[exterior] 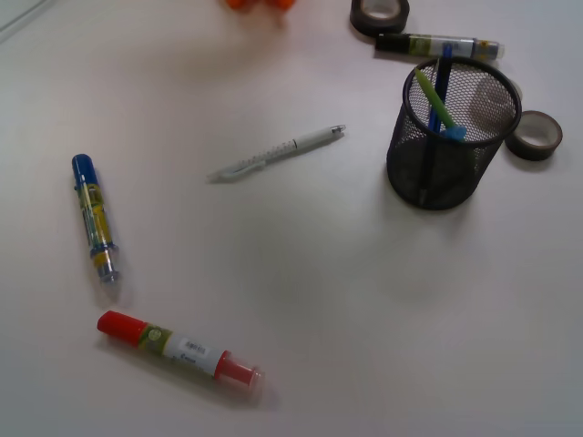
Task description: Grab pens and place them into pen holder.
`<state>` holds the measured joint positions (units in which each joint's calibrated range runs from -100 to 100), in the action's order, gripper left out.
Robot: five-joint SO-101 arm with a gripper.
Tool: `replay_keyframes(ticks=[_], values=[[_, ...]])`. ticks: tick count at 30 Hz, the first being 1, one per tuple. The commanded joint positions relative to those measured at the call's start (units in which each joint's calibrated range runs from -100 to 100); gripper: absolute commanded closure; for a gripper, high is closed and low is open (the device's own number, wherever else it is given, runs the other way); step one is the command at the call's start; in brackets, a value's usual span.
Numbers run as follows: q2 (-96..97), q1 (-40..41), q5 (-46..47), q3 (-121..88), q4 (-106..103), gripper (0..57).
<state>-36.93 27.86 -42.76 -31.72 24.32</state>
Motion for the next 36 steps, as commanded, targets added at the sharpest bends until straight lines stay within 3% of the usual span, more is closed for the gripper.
replay_keyframes(ticks=[1,11,23,30,36], values=[[2.8,1.8,-2.2,-4.7,-20.6,57.2],[18.1,2.7,-6.4,-24.2,-65.0,57.1],[25.7,2.7,-12.1,-35.0,-76.9,56.5],[25.6,2.8,-11.9,-34.2,-77.1,37.6],[25.0,2.2,-8.8,-28.6,-76.5,34.5]])
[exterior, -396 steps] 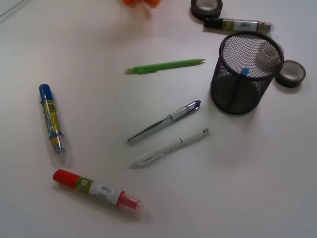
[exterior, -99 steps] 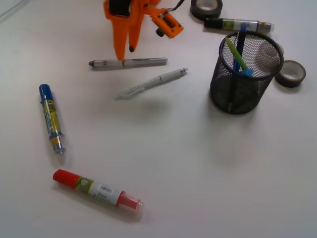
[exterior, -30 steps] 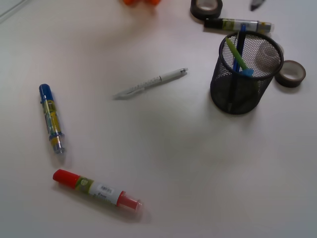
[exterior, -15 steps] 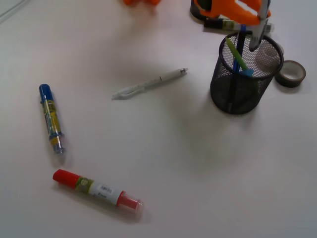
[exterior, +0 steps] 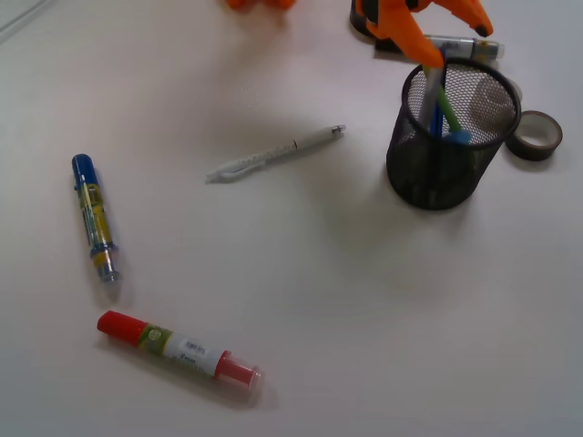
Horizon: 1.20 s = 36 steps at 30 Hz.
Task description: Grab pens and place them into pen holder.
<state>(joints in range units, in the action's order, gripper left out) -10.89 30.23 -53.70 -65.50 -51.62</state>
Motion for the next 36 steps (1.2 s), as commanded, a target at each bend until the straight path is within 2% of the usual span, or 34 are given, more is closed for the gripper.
replay_keyframes(ticks=[1,4,10,15,26,36], values=[[-1.1,-0.2,3.4,7.4,0.2,34.5],[-2.4,-1.0,6.4,15.8,9.6,34.4],[-10.6,-2.8,15.6,33.4,49.3,34.5],[-15.1,-6.9,25.1,37.3,70.6,34.6],[-15.6,-17.6,39.0,32.2,96.8,34.7],[-5.3,-27.3,46.7,32.7,110.7,34.8]])
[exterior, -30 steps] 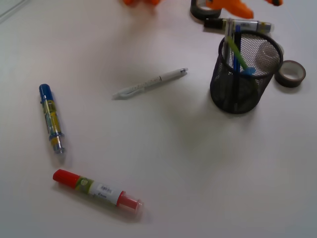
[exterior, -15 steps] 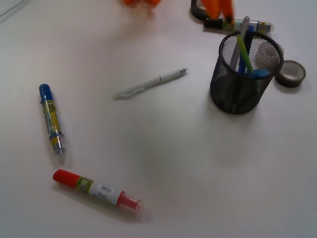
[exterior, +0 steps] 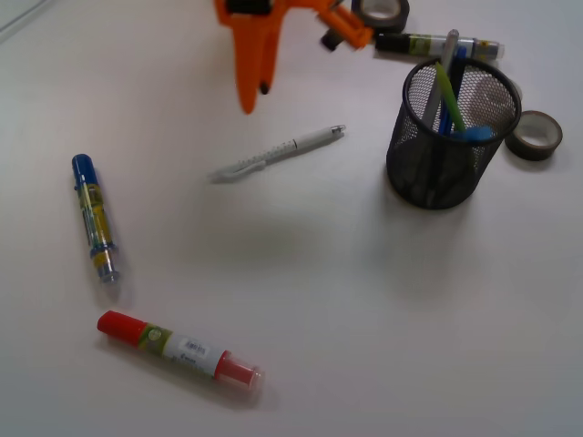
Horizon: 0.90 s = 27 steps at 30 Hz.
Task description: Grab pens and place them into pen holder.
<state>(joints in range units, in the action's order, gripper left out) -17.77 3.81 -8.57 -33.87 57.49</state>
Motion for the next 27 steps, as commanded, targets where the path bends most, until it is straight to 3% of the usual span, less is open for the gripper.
replay_keyframes(ticks=[1,27], values=[[2.6,-1.1,2.1,1.1,1.6,34.8],[34.5,2.2,7.7,25.4,13.9,34.8]])
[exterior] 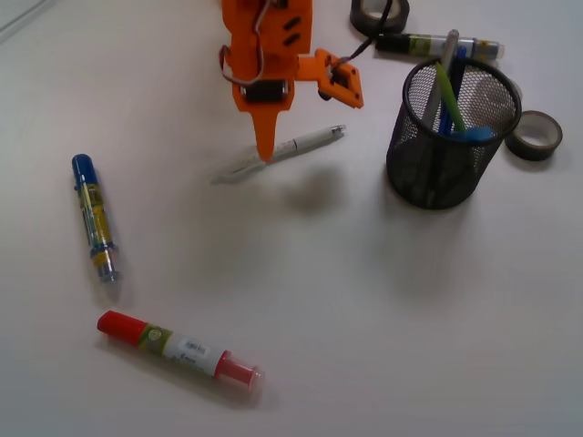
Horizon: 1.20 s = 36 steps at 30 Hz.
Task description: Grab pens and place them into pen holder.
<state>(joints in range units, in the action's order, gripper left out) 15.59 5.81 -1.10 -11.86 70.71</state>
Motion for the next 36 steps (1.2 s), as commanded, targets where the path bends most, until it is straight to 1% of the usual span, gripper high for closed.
replay_keyframes(ticks=[1,9,10,12,16,22,25,32,36], values=[[2.0,0.2,0.2,3.9,0.7,34.8],[7.2,0.1,1.4,5.9,0.5,35.4],[7.7,0.1,1.4,6.3,0.3,36.9],[8.4,0.1,1.4,7.3,0.3,42.4],[8.8,0.2,2.4,8.1,0.1,57.2],[7.9,-0.7,2.2,7.9,0.1,57.2],[4.5,-1.8,0.2,7.4,0.6,57.2],[-15.8,-4.9,-7.0,1.2,4.2,57.2],[-29.7,-4.6,-12.2,-4.1,5.8,57.2]])
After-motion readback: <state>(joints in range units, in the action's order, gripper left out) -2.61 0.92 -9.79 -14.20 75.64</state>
